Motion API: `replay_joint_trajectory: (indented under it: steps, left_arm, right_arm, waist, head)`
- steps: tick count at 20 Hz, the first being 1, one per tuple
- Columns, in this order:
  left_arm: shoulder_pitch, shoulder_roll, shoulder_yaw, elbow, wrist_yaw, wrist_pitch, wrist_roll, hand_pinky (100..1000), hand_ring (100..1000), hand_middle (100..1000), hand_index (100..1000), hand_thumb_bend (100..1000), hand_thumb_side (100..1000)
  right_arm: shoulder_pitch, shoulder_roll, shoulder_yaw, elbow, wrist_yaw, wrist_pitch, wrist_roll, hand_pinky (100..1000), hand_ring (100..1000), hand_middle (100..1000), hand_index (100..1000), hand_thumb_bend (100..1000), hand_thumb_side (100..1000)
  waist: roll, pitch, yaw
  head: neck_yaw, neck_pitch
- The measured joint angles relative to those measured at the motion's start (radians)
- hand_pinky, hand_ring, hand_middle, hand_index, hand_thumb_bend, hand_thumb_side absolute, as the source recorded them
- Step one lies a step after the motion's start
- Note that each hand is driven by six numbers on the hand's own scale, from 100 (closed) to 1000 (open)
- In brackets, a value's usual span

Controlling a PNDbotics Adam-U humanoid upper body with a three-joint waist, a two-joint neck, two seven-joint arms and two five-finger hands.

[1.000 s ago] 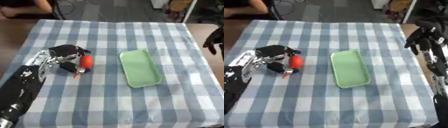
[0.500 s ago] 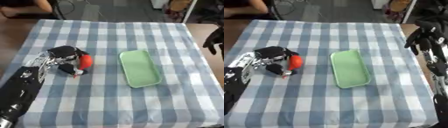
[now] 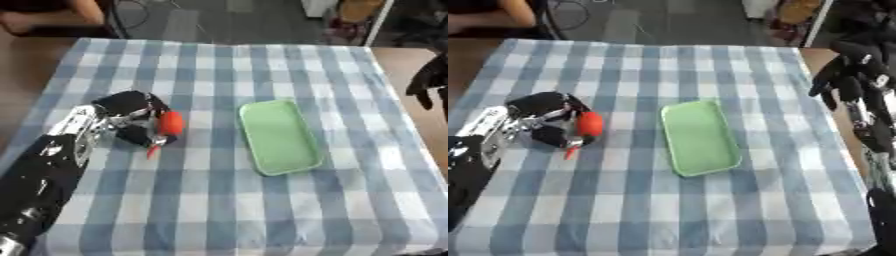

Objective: Pick up objects on the table and place them in the box.

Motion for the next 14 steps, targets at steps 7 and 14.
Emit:
replay_joint_trajectory:
  steps: [7,14]
  left_arm:
    - [0.000,-0.008,0.000,0.004,0.019,-0.001,0.006,284,431,539,758,342,761]
    - [-0.001,-0.008,0.000,0.004,0.014,0.002,0.012,270,412,524,761,352,618]
  right_arm:
    - [-0.006,0.000,0.000,0.000,-0.001,0.000,0.000,100,436,509,895,100,639]
    - [-0.006,0.000,0.000,0.000,-0.001,0.000,0.000,100,436,509,895,100,638]
  waist:
    - [-0.003,0.001,-0.003]
    - [-0.003,0.001,-0.003]
  head:
    - [0.003,0.000]
    - [0.004,0.000]
